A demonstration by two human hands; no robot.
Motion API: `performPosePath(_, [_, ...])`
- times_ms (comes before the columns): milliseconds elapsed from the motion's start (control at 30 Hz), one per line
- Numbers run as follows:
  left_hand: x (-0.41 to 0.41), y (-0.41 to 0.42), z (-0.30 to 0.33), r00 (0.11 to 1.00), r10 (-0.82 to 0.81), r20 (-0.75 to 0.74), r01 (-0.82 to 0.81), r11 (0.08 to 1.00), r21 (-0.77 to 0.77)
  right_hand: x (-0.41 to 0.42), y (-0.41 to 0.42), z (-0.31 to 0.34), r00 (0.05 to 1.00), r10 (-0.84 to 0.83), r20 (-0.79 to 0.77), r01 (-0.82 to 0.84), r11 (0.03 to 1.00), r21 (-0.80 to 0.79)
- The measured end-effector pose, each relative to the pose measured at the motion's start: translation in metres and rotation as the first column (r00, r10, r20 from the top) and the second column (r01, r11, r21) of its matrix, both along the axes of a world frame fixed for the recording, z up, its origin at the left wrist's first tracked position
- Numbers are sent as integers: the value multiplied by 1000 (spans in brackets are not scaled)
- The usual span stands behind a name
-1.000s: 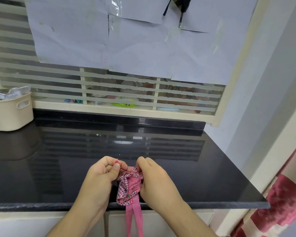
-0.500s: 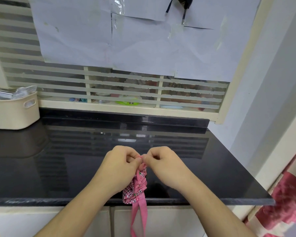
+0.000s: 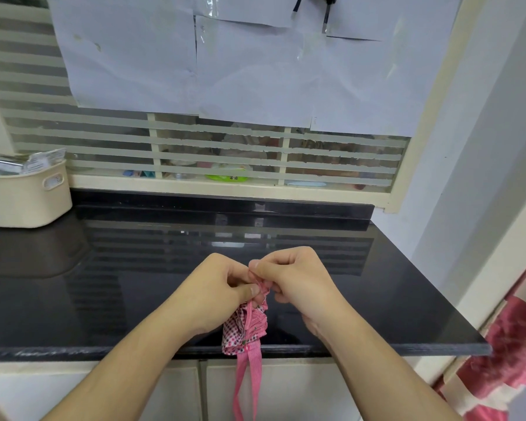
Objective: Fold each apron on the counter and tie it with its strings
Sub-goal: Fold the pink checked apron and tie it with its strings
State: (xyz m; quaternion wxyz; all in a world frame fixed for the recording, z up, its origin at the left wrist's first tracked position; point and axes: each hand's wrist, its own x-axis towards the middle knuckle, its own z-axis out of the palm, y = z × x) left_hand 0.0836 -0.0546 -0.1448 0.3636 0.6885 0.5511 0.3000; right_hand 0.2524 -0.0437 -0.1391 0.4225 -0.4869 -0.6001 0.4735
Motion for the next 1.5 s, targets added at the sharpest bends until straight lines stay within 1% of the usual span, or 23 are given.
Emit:
performPosePath(100, [4,-4,-2,993,50,107,-50,999,-7,-3,1,-4,997,15,-82,-19,999,-50])
performPosePath(133, [4,-4,-4,991,76,113,-76,997,-6,-4,2,-5,984,37,-176,-53,995,-87])
performPosePath(200, [4,-4,-7,983,121,140,-118,993,-30,-2,5,-9,904,34,-427,-118,978,-172])
performPosePath(233, [4,-4,-8,978,139,154,-134,990,-44,0,7,-12,864,8,-504,-120,975,-190])
performPosePath(267, [4,-3,-8,974,158,164,-151,987,-57,3,8,-15,857,-15,-515,-90,980,-179])
performPosePath(300, [4,-2,-9,969,176,172,-166,984,-68,6,7,-18,894,-26,-446,-35,991,-129])
performPosePath(333, [4,-2,-9,966,187,181,-176,981,-78,8,5,-21,954,-31,-298,20,999,-38])
performPosePath(367, [4,-1,-9,964,189,189,-176,981,-84,9,2,-24,993,-43,-106,50,996,70])
performPosePath(400, [4,-1,-9,965,184,189,-171,982,-84,8,1,-27,995,-64,72,51,984,170])
performPosePath(433, [4,-1,-9,969,174,177,-163,984,-77,7,0,-30,976,-92,200,41,969,245])
performPosePath(467, [4,0,-9,974,163,156,-154,986,-66,5,-2,-32,955,-119,273,34,954,299])
performPosePath(533, [5,1,-9,981,143,129,-136,989,-58,1,-2,-35,922,-187,339,45,921,387])
performPosePath(633, [5,0,-7,977,144,160,-132,988,-81,-4,0,-35,878,-261,401,70,899,433])
performPosePath(733, [3,-2,-7,971,161,175,-149,986,-81,-6,-1,-34,868,-219,445,82,948,307])
performPosePath(800, [2,-3,-10,960,175,216,-160,983,-84,-5,-3,-35,891,-180,418,93,971,219])
performPosePath(900, [2,-4,-15,944,193,268,-177,981,-84,-5,-6,-36,906,-175,385,112,977,181])
performPosePath(967, [2,-5,-15,932,206,298,-186,978,-96,-4,-7,-33,913,-156,377,86,977,196])
performPosePath(1033, [2,-5,-12,928,199,316,-171,979,-114,0,-8,-30,931,-96,351,8,969,245])
performPosePath(1100, [1,-4,-12,946,172,276,-151,984,-94,2,-8,-27,930,-45,366,-69,953,294])
performPosePath(1167, [-1,-3,-12,961,136,239,-123,990,-69,3,-8,-23,919,-30,394,-101,946,309])
performPosePath(1333, [-4,2,-11,975,91,202,-76,994,-78,5,-8,-13,901,-12,433,-126,949,290])
performPosePath(1400, [-4,2,-10,974,90,208,-78,995,-65,4,-8,-12,894,-39,446,-100,953,285])
performPosePath(1500, [-3,-2,-10,976,77,204,-69,996,-48,1,-8,-16,913,-75,400,-38,962,269])
